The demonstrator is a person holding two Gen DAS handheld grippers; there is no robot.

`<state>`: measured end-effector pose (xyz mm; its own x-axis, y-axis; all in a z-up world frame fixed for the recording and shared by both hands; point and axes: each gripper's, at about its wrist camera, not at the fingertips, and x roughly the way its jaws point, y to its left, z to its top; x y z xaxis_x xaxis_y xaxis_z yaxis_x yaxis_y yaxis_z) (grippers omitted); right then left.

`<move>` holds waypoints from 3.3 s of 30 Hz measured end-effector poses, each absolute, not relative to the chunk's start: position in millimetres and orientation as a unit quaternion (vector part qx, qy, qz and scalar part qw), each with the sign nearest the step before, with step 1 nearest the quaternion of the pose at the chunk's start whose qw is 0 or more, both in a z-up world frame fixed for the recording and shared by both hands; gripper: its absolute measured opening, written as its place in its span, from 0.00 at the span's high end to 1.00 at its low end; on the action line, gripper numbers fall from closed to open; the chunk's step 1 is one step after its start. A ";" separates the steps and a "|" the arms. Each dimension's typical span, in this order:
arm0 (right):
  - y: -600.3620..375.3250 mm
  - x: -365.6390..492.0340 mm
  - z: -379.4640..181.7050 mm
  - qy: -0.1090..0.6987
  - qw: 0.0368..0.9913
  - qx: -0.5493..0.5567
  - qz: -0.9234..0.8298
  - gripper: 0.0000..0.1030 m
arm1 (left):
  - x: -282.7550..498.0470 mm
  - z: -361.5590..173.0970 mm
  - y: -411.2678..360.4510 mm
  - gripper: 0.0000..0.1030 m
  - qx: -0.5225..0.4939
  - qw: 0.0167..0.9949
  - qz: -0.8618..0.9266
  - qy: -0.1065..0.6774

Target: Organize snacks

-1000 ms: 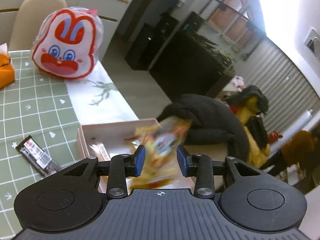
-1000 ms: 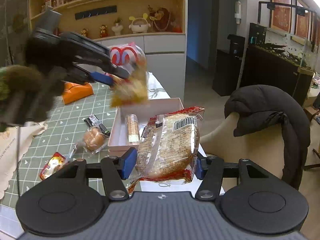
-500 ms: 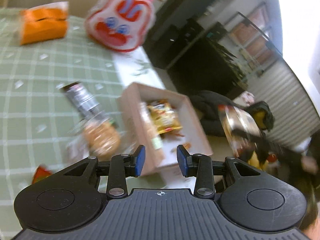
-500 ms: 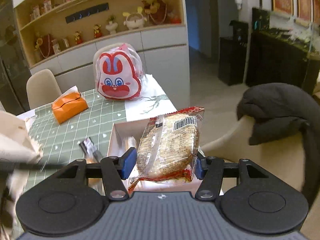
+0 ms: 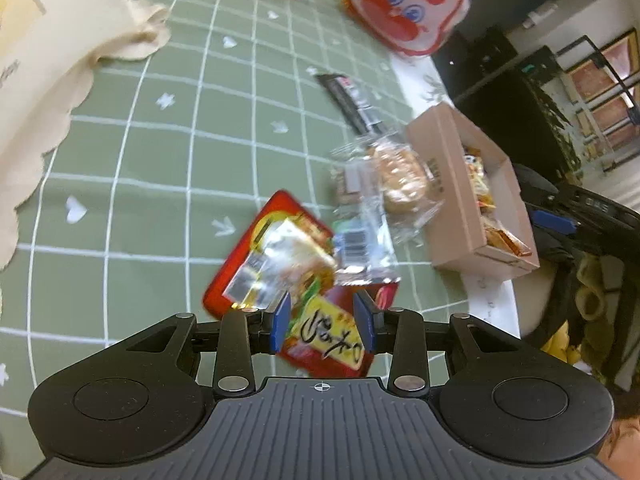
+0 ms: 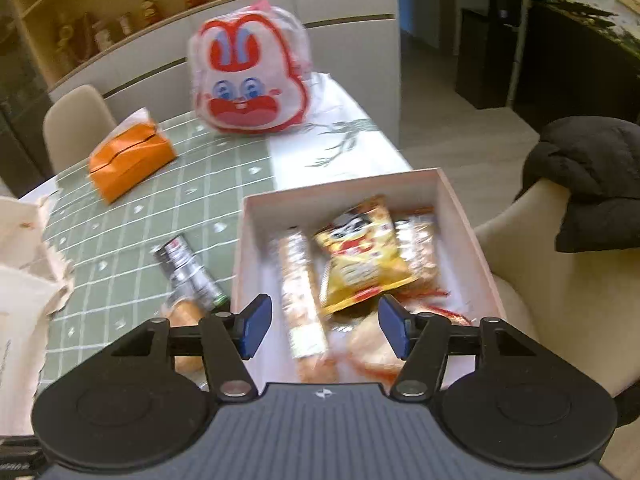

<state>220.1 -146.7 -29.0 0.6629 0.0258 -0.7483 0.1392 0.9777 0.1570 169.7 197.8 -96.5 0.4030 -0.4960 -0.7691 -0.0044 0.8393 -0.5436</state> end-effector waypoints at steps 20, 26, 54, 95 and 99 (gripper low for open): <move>12.5 322.8 -79.7 0.440 0.893 -0.062 0.073 0.40 | 132.2 -106.7 229.9 0.65 -0.223 0.809 -0.136 0.526; 11.0 292.6 -95.1 0.466 0.877 -0.044 0.107 0.57 | 145.9 -92.3 232.1 0.65 -0.229 0.824 -0.142 0.499; -92.6 86.9 -108.3 0.438 0.891 0.123 0.006 0.47 | 219.5 -91.4 179.3 0.65 -0.204 0.825 -0.058 0.523; -28.4 63.8 -99.5 0.441 0.883 0.051 0.151 0.52 | 127.9 -85.9 170.9 0.63 -0.177 0.812 -0.150 0.536; -40.6 43.5 -78.1 0.383 0.918 -0.014 0.101 0.38 | 117.4 -72.7 165.2 0.63 -0.144 0.825 -0.160 0.522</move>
